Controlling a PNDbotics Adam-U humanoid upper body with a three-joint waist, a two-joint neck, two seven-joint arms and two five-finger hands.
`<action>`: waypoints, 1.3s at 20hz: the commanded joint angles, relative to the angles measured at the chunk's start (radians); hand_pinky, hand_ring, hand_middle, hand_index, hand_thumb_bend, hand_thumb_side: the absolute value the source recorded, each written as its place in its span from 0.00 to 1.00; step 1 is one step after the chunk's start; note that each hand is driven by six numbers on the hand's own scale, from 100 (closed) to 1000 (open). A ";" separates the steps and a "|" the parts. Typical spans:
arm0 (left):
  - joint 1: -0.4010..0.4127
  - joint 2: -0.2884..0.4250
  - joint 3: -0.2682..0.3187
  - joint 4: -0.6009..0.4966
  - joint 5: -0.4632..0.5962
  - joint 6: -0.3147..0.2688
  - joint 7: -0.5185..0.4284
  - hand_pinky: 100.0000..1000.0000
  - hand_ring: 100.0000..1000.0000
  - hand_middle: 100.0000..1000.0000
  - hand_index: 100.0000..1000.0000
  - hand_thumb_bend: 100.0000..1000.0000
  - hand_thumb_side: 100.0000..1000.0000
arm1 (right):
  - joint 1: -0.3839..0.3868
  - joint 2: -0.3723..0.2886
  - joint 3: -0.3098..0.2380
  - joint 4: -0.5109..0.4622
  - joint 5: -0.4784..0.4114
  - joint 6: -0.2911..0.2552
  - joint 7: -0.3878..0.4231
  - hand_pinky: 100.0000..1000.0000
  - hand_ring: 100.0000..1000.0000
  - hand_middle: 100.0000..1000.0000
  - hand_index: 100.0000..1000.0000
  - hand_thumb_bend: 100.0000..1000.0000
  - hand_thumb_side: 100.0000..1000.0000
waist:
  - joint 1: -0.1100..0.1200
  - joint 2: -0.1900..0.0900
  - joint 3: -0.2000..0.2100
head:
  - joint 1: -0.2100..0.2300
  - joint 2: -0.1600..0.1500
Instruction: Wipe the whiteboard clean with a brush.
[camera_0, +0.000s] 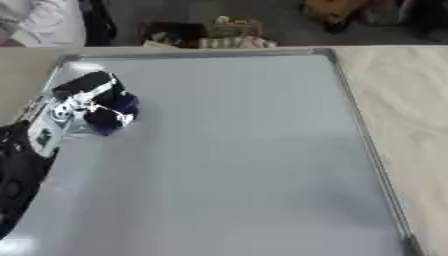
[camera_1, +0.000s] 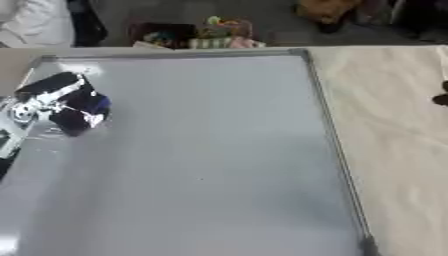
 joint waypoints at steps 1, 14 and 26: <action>0.007 0.046 0.013 0.029 -0.038 0.014 0.021 0.24 0.31 0.10 0.43 0.00 0.12 | -0.007 -0.012 -0.006 -0.011 -0.007 -0.002 0.002 0.87 0.84 0.53 0.91 0.05 1.00 | -0.004 -0.018 0.003 | -0.002 -0.010; 0.012 0.074 0.045 0.062 -0.088 0.064 0.076 0.24 0.31 0.10 0.43 0.00 0.12 | -0.006 -0.012 -0.006 -0.011 -0.005 -0.003 0.005 0.87 0.84 0.53 0.91 0.06 1.00 | -0.007 -0.013 0.003 | -0.002 -0.014; -0.001 0.054 0.041 0.063 -0.027 0.067 0.060 0.23 0.30 0.09 0.44 0.00 0.14 | -0.006 -0.010 -0.005 -0.011 -0.006 -0.003 0.007 0.88 0.84 0.53 0.91 0.06 1.00 | -0.007 -0.012 -0.003 | 0.003 -0.021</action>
